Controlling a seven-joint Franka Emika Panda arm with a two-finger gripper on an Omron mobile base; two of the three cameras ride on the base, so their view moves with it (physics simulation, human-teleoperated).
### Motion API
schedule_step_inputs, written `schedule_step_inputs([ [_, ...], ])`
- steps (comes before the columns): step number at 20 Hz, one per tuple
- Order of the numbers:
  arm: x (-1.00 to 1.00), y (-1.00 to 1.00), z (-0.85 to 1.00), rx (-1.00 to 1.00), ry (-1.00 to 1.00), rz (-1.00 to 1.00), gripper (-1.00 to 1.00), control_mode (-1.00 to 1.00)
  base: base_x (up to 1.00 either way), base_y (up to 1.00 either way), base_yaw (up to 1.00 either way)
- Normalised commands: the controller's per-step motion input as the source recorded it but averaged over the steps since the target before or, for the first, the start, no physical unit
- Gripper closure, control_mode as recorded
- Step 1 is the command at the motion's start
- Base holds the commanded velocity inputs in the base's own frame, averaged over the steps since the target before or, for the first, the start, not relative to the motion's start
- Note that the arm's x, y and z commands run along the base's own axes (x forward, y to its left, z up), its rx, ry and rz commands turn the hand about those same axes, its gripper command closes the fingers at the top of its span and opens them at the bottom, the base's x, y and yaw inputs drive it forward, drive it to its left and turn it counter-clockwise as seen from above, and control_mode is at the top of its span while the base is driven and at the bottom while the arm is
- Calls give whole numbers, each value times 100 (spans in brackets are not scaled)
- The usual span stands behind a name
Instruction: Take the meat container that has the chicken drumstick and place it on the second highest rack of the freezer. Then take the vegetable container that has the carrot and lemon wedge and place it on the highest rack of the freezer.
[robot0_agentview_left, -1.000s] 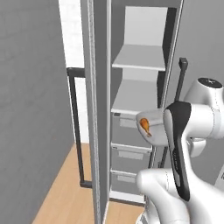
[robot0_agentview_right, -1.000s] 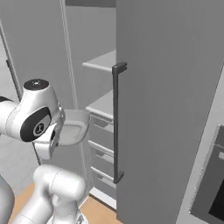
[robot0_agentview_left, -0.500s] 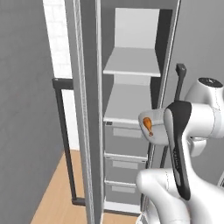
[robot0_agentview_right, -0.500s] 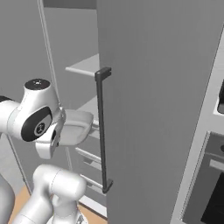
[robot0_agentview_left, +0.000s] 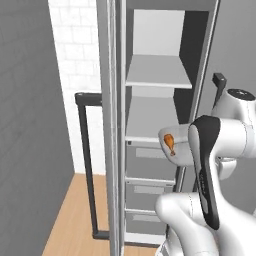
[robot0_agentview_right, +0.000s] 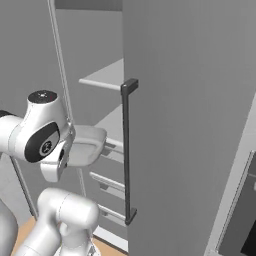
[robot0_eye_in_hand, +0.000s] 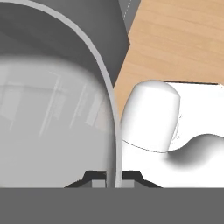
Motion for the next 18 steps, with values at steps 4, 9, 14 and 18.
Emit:
schedule_step_inputs([
  [4,0,0,0,0,0,0,100,100,20,52,-1],
  [9,0,0,0,0,0,0,100,100,42,33,0],
  [14,0,0,0,0,0,0,100,100,39,40,0],
  [18,0,0,0,0,0,0,100,100,38,26,0],
])
